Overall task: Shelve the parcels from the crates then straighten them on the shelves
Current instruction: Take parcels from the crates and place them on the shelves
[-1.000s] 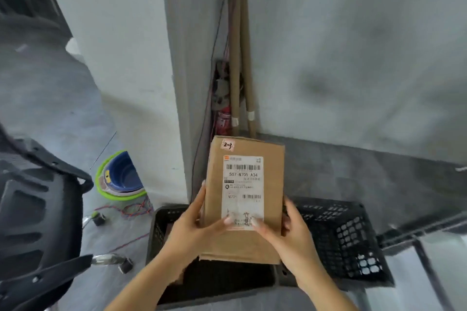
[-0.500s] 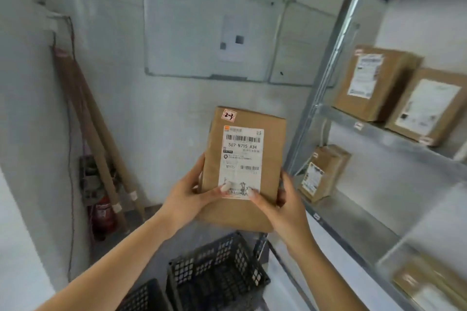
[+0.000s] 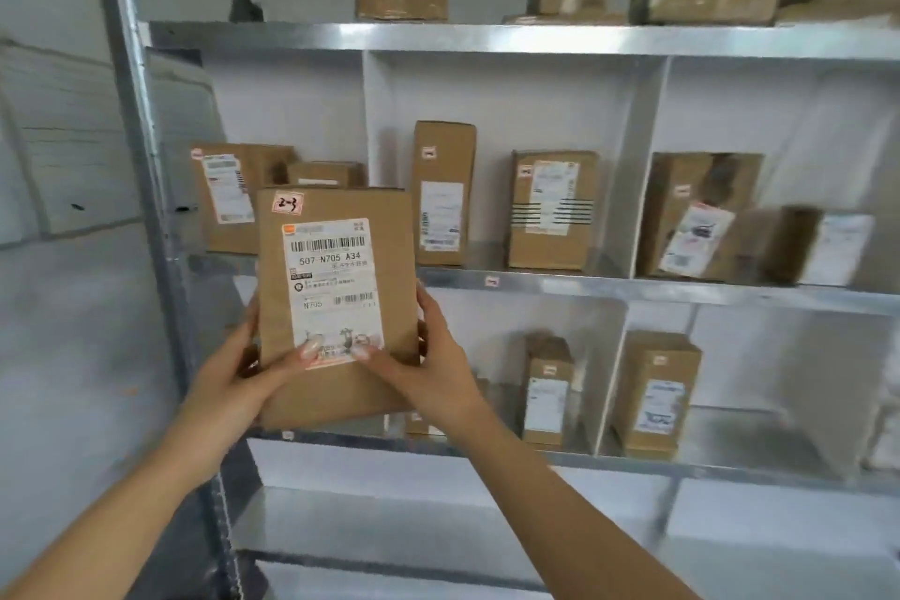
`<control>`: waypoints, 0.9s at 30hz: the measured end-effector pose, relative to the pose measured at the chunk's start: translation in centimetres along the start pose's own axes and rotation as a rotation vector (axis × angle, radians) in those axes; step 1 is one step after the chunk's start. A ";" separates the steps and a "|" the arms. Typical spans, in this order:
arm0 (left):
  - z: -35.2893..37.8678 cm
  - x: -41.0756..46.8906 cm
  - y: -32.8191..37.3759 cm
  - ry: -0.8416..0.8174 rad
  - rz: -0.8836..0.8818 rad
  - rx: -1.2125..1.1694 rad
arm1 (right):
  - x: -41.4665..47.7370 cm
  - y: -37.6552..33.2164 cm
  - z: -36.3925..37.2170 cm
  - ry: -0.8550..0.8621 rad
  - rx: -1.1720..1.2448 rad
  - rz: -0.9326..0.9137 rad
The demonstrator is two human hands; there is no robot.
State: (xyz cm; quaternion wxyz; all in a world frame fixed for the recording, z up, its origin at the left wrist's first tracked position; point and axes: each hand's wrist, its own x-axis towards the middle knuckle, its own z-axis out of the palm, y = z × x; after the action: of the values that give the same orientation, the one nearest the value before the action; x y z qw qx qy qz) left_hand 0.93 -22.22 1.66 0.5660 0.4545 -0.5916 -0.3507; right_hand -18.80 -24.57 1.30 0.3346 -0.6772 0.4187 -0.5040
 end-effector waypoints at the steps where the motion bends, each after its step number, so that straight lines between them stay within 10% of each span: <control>1: 1.0 0.1 -0.1 -0.010 0.006 -0.022 | -0.5 0.1 -0.8 -0.001 -0.020 0.012; 27: 48.4 -10.2 7.1 -0.542 0.004 -0.152 | -25.4 5.3 -44.5 0.517 -0.152 0.171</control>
State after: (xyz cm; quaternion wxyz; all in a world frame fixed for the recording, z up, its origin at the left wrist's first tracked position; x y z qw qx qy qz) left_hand -48.43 -15.09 -0.82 0.4203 0.2994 -0.6942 -0.5018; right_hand -66.48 -5.23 -1.66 0.2062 -0.5117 0.5824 -0.5970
